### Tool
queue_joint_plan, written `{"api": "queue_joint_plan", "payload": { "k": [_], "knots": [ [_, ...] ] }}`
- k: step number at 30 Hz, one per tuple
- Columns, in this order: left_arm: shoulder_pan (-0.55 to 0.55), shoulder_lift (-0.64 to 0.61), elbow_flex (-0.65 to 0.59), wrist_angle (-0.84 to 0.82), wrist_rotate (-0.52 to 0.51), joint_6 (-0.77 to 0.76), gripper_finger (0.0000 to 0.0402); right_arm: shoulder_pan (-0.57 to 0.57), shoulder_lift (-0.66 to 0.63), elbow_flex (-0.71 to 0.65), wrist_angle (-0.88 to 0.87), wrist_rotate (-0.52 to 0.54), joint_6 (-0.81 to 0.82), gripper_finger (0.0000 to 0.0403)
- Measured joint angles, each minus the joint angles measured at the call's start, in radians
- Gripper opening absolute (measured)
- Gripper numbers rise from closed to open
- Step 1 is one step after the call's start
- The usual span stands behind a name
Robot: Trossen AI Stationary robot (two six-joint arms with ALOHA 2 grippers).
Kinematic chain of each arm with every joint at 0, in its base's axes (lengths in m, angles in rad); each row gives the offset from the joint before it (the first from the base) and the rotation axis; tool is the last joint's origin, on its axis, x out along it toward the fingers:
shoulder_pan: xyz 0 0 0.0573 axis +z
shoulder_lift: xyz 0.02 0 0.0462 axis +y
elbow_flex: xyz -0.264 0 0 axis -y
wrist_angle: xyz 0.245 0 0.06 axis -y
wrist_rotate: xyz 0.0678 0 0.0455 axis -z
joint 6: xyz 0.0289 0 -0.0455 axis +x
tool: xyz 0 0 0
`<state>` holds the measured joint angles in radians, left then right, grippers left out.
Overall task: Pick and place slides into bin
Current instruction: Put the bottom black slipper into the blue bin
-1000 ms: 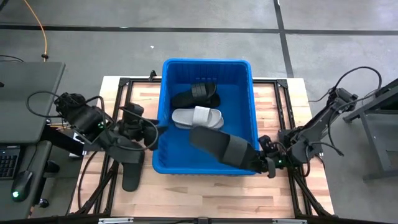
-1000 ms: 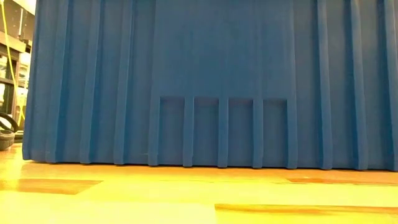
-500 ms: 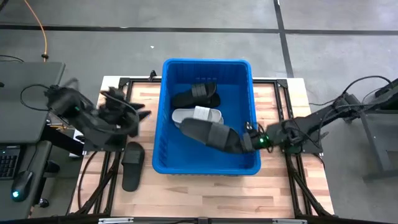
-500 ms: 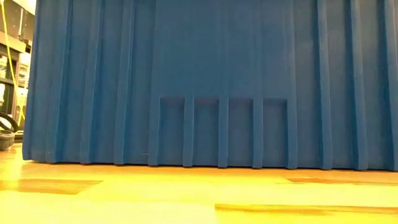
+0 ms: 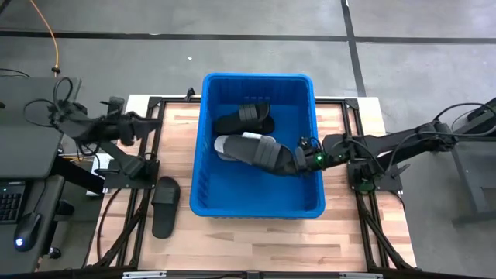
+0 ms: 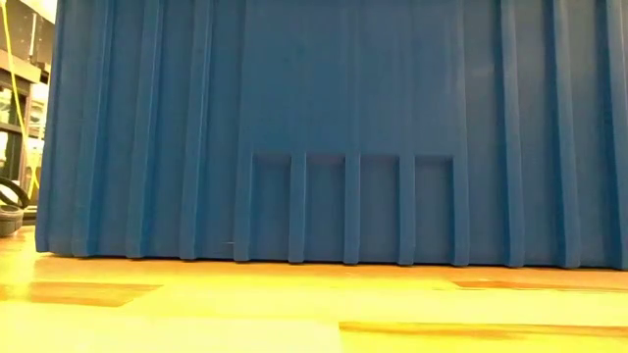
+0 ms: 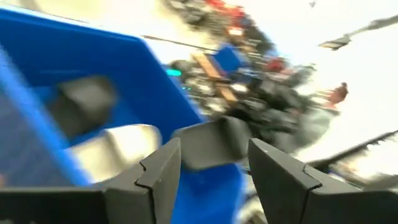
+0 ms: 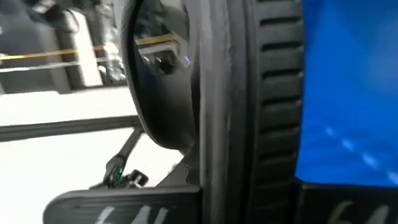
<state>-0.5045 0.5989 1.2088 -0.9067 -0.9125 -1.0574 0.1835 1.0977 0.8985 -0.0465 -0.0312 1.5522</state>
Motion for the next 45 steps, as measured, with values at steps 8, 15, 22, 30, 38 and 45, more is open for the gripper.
{"api": "queue_joint_plan", "payload": {
  "k": [8,15,22,30,38,45],
  "knots": [
    [0.000,-0.131,-0.235,0.383,0.109,0.217,0.0161,-0.056,0.022,0.171,-0.404,-0.180,0.053,0.0018],
    [0.000,-0.126,-0.242,0.384,0.108,0.231,0.0161,-0.105,0.174,0.330,-0.543,-0.325,0.014,0.0018],
    [0.000,-0.126,-0.242,0.390,0.109,0.218,0.0161,-0.119,0.389,0.429,-0.548,-0.440,-0.064,0.0018],
    [0.000,-0.125,-0.242,0.390,0.112,0.174,0.0161,-0.131,0.578,0.557,-0.542,-0.390,-0.075,0.0017],
    [0.000,-0.125,-0.242,0.390,0.112,0.162,0.0161,-0.139,0.717,0.575,-0.554,-0.404,-0.092,0.0016],
    [0.000,-0.125,-0.242,0.390,0.112,0.162,0.0161,-0.172,0.766,0.574,-0.617,-0.395,-0.170,0.0016]
  ]
}}
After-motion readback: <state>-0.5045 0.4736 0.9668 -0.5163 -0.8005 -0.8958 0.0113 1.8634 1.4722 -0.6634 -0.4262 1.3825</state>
